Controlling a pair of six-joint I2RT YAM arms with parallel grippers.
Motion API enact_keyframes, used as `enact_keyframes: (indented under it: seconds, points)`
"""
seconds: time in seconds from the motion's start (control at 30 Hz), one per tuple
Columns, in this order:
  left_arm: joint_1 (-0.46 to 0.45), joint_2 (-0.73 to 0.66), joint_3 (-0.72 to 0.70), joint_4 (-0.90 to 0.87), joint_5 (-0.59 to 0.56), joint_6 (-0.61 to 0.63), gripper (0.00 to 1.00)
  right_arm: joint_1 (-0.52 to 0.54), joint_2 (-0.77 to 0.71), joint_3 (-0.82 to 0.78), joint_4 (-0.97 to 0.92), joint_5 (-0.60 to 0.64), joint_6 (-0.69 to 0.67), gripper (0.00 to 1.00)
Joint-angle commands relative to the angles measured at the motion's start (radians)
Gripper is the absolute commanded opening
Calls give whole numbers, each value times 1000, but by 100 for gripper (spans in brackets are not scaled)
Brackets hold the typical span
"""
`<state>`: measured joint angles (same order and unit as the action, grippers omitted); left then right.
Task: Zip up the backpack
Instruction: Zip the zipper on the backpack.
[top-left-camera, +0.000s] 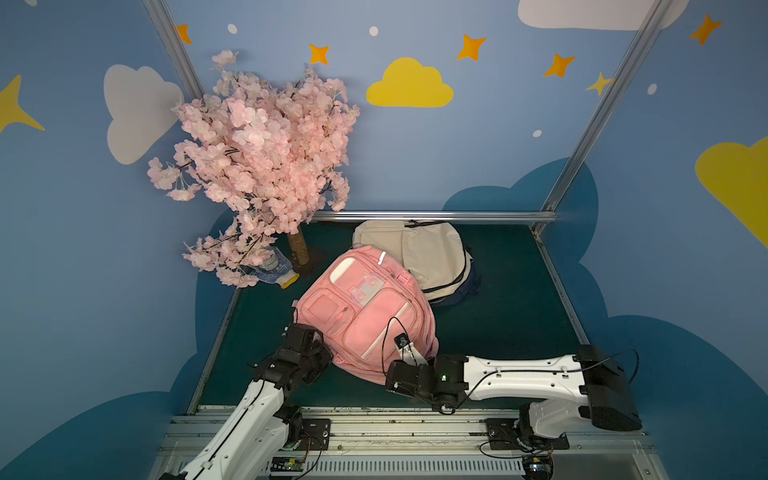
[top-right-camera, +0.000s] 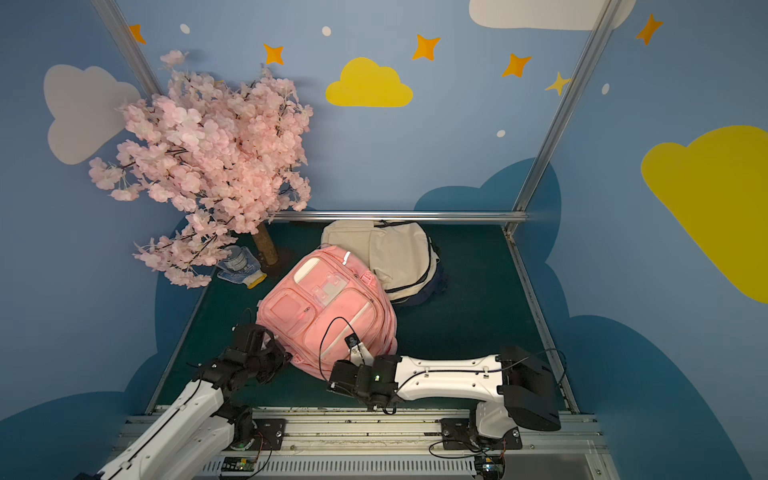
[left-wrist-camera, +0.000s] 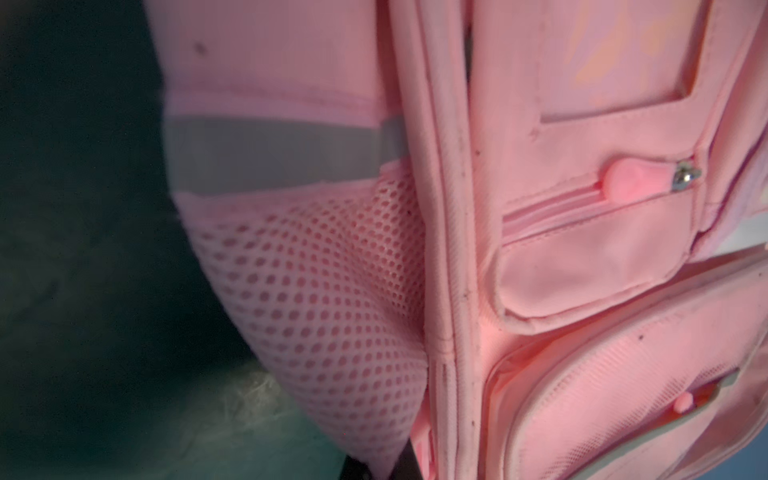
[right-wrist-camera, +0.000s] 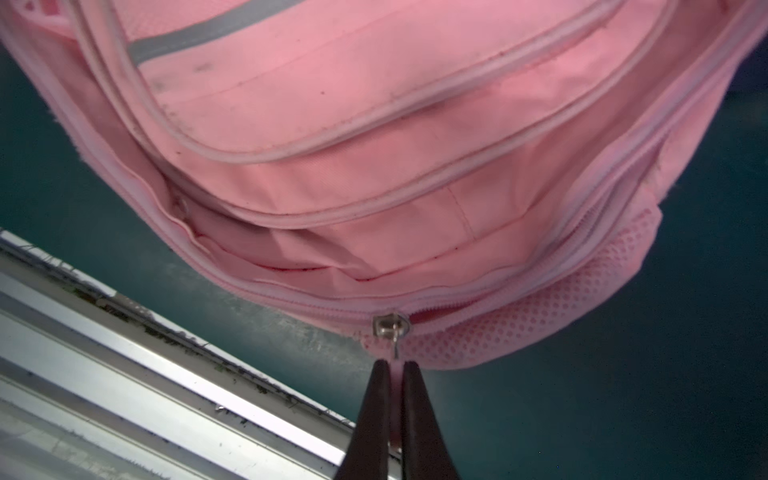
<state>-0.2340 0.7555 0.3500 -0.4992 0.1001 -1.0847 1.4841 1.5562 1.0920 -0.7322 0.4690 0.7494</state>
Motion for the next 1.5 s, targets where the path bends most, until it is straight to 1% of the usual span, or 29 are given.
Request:
enact_keyframes:
  seconds: [0.0, 0.03, 0.1, 0.13, 0.2, 0.27, 0.33, 0.43, 0.53, 0.6, 0.7, 0.8, 0.93, 1.1, 1.2, 1.33, 1.47]
  points:
    - [18, -35, 55, -40, -23, 43, 27, 35, 88, 120, 68, -27, -137, 0]
    - [15, -71, 54, -76, -23, 39, 33, 40, 116, 145, 73, -29, -152, 0]
    - [4, -191, 24, -162, -23, 1, 45, 42, 156, 179, 109, -60, -183, 0]
    - [-1, -248, 10, -206, -27, -24, 49, 42, 170, 188, 129, -73, -192, 0]
    - [-14, -359, -13, -305, -25, -95, 52, 38, 203, 209, 155, -101, -202, 0]
    - [-38, -417, -9, -392, -34, -149, 55, 36, 234, 236, 156, -110, -204, 0]
    - [-66, -445, 6, -464, -62, -180, 60, 36, 255, 255, 154, -106, -206, 0]
    - [-106, -456, 23, -554, -97, -195, 67, 28, 263, 258, 154, -107, -203, 0]
    - [-142, -440, 6, -553, -82, -212, 70, 22, 262, 250, 159, -111, -199, 0]
    - [-173, -432, -24, -508, -69, -237, 70, 22, 262, 245, 170, -116, -199, 0]
    - [-218, -441, -97, -357, -31, -280, 63, 23, 266, 248, 180, -132, -210, 0]
    - [-263, -428, -136, -283, -27, -342, 51, 25, 267, 251, 176, -133, -214, 0]
    - [-308, -407, -135, -267, -72, -355, 35, 22, 258, 240, 174, -130, -215, 0]
    - [-308, -357, -127, -220, -92, -334, 13, 15, 244, 229, 133, -109, -186, 0]
    - [-306, -328, -95, -246, -127, -300, 3, -10, 199, 173, 123, -126, -142, 0]
    - [-295, -340, -61, -302, -188, -270, 3, -47, 127, 92, 55, -91, -89, 0]
    - [-260, -379, -26, -362, -220, -218, 3, -114, 38, -18, 0, -72, -35, 0]
